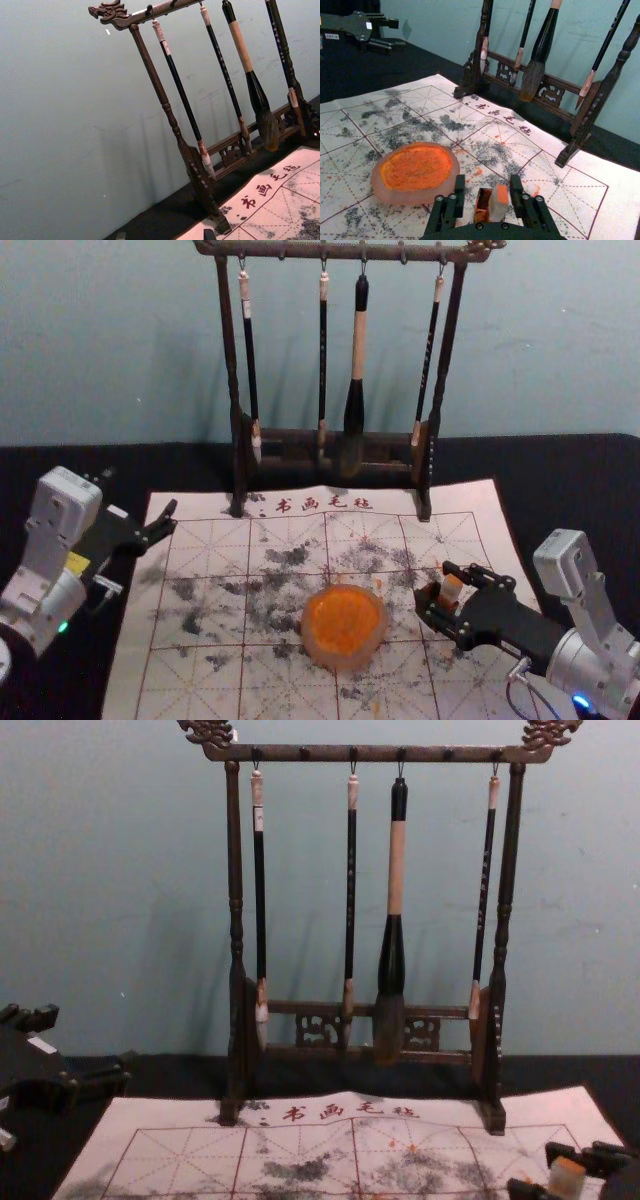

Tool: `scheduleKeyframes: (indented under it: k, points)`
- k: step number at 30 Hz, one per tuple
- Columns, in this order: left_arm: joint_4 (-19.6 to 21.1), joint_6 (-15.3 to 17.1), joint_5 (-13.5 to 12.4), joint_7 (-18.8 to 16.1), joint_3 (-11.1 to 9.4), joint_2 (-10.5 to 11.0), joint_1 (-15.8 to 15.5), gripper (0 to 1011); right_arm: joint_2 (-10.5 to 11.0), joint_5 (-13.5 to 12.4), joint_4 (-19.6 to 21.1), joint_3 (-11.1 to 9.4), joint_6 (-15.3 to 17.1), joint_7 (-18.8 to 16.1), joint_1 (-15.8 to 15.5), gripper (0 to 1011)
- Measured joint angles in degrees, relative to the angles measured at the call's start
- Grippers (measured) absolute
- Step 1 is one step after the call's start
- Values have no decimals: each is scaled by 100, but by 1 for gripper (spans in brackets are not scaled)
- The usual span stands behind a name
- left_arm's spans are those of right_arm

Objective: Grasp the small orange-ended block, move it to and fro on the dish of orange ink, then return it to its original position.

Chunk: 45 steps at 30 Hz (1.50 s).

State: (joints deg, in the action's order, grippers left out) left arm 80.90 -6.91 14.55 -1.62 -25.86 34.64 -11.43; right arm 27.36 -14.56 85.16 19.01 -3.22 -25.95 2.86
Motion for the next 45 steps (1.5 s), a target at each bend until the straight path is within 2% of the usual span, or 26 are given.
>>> scheduleKeyframes:
  k: [4,5,10,11,14,17,31,40,45]
  points:
    - [0,0,0,0,0,0,0,1001,0,-1,0,0,-1,-2,0,643]
    - [0,0,0,0,0,0,0,1001,0,-1,0,0,-1,-2,0,643]
    - [0,0,0,0,0,0,0,1001,0,-3,0,0,-1,-4,0,833]
    - [0,0,0,0,0,0,0,1001,0,-3,0,0,-1,-4,0,833]
    - [0,0,0,0,0,0,0,1001,0,-4,0,0,-1,-4,0,935]
    - [0,0,0,0,0,0,0,1001,0,-4,0,0,-1,-4,0,995]
    - [0,0,0,0,0,0,0,1001,-15,14,36,-37,-84,29,-1,1002]
    - [0,0,0,0,0,0,0,1001,-143,96,208,-314,-254,417,-23,1002]
    - [0,0,0,0,0,0,0,1002,-266,345,330,-614,-388,940,-140,1002]
